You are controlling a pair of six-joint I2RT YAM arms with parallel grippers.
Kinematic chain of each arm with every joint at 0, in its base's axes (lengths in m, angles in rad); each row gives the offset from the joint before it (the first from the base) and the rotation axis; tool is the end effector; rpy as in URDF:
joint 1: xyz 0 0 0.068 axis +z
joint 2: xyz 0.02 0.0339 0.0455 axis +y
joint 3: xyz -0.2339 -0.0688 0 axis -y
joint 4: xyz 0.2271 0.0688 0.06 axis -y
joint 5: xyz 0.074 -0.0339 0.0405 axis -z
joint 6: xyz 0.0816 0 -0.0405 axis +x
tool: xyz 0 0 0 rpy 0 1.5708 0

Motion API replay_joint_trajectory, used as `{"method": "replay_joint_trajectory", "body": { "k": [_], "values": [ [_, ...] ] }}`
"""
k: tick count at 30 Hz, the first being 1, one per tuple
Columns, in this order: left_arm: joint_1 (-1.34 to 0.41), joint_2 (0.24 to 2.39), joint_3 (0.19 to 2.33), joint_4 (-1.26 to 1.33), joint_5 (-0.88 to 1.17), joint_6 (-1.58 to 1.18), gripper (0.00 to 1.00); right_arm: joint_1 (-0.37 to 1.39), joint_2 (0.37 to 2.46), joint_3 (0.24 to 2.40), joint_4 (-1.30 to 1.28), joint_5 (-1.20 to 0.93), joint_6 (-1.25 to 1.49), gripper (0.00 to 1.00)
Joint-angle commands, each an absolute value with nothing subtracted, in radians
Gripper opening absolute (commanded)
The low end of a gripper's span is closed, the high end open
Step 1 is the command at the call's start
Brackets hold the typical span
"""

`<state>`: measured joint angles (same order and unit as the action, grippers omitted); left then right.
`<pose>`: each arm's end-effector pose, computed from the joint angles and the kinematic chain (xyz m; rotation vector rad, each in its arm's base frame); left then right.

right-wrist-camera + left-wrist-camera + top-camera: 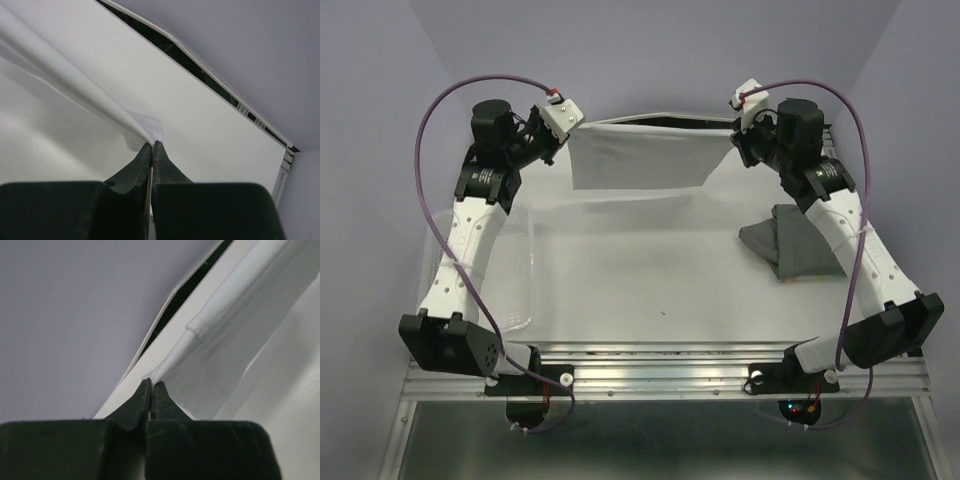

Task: Fold and stack the skirts
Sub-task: Flatten the skirt out

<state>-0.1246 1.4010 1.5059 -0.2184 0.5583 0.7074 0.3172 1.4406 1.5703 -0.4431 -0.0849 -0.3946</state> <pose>0.3343 -0.0854 0.4113 1.0306 1.3104 -0.0293 0.3349 0.1172 0.3864 -0.7103 1.7440 0.0269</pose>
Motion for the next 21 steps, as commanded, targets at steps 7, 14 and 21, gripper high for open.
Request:
{"method": "replay_joint_trajectory", "body": {
  "k": [7, 14, 21],
  "values": [
    [-0.167, 1.07, 1.319, -0.37, 0.564, 0.785, 0.0, 0.307, 1.208, 1.407, -0.569, -0.169, -0.509, 0.01],
    [-0.173, 0.842, 1.289, -0.563, 0.713, 0.741, 0.0, 0.307, 1.072, 1.497, -0.788, -0.241, -0.537, 0.01],
    [-0.178, 0.775, 1.088, -0.643, 0.79, 0.667, 0.0, 0.307, 1.02, 1.277, -0.821, -0.29, -0.537, 0.01]
  ]
}}
